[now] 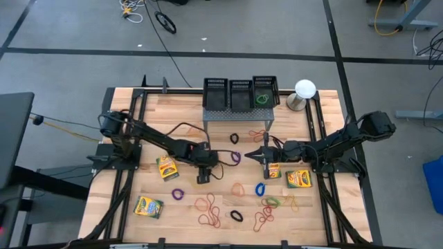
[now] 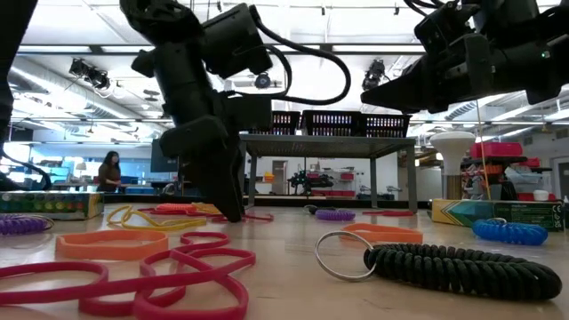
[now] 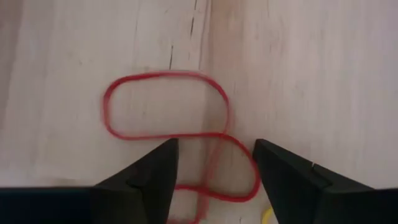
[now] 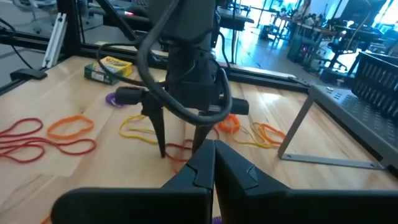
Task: Sort rubber bands into baskets
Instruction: Put the red rubber band into the middle black black basket on the shelf
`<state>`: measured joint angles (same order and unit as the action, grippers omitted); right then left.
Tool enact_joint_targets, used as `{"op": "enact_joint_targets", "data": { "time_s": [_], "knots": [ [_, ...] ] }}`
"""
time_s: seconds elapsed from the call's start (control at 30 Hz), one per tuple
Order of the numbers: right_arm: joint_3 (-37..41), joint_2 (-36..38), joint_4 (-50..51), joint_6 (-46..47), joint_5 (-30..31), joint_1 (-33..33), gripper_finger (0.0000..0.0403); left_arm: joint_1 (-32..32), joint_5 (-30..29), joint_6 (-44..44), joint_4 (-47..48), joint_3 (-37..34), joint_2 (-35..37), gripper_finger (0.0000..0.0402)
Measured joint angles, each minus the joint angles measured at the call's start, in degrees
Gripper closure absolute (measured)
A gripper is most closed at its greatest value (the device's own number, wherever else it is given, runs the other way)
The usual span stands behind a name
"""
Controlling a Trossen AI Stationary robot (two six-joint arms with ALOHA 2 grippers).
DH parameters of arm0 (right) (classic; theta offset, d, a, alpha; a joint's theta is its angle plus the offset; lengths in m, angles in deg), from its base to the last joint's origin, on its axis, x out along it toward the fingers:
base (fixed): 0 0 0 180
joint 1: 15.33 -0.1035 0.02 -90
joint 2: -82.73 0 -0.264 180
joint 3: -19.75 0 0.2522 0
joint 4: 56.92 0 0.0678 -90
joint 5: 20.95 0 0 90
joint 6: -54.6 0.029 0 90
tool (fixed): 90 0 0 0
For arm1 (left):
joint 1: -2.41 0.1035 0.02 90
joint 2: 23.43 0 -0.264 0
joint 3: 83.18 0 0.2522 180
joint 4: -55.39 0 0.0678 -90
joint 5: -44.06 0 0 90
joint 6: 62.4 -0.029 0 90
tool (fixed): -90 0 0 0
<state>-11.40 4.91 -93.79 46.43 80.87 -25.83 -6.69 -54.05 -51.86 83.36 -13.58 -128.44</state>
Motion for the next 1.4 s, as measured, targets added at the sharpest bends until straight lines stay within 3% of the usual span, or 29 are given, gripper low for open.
{"op": "enact_joint_targets", "data": {
  "time_s": [0.13,0.3,0.37,0.57,0.8,1.1,1.23,1.4],
  "knots": [
    [0.00,0.00,0.32,0.00,0.02,0.00,0.0394,-0.16,0.93,1.12,2.95,0.78,0.11,0.0235],
    [0.00,0.00,0.33,1.83,0.01,0.00,0.0394,-0.40,0.83,0.65,6.73,0.65,1.20,0.0356],
    [0.00,0.00,1.21,2.86,0.02,-0.09,0.0394,-0.66,0.79,0.48,7.68,0.51,2.10,0.0388],
    [0.00,-0.02,4.00,6.15,0.02,-1.22,0.0394,-2.48,-2.09,-2.08,6.71,-1.18,8.90,0.0396],
    [0.00,-0.05,4.81,7.96,0.07,-3.56,0.0394,-2.76,-2.14,-1.68,-16.36,-9.89,16.16,0.0397],
    [0.00,-0.17,4.63,12.66,2.84,-7.16,0.0394,-2.06,-2.13,1.48,-46.45,-16.59,12.23,0.0398],
    [0.00,-0.17,4.14,13.53,4.96,-8.46,0.0379,-1.40,-0.92,2.11,-51.07,-15.38,9.55,0.0398],
    [0.00,-0.20,2.78,13.45,7.41,-9.77,0.0321,-1.27,1.58,2.01,-52.84,-12.75,7.72,0.0398]
  ]
}}
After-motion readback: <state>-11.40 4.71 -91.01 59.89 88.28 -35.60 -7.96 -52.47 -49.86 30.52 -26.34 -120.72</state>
